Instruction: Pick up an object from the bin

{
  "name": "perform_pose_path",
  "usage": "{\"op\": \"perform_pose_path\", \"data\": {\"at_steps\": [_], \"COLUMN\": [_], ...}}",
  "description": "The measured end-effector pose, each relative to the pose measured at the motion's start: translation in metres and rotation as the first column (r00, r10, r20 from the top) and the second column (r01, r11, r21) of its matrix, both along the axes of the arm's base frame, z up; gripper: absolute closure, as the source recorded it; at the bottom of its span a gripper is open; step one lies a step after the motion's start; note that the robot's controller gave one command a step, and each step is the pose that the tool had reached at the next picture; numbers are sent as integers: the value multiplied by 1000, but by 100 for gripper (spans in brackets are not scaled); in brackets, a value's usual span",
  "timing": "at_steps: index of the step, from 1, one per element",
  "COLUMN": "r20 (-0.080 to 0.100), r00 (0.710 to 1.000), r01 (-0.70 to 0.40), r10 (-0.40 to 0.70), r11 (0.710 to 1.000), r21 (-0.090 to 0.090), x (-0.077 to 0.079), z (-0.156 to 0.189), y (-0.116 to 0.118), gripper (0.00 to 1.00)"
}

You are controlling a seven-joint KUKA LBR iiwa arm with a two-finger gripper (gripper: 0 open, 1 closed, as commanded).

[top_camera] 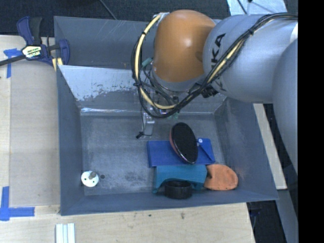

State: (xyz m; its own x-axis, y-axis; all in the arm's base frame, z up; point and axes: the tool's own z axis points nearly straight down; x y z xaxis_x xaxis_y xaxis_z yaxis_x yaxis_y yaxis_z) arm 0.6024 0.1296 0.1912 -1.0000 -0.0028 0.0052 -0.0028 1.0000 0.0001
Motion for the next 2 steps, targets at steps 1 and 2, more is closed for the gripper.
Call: {"op": "perform_pose_path", "data": {"at_steps": [1,2], "r20": [8,9], "r00": [1000,1000], "r01": [3,0], "r10": [-3,0], "r11": [1000,1000], "r21": [1,1], "x": [2,0], "z": [5,5], "y": [-1,-2], "gripper": [0,0]}}
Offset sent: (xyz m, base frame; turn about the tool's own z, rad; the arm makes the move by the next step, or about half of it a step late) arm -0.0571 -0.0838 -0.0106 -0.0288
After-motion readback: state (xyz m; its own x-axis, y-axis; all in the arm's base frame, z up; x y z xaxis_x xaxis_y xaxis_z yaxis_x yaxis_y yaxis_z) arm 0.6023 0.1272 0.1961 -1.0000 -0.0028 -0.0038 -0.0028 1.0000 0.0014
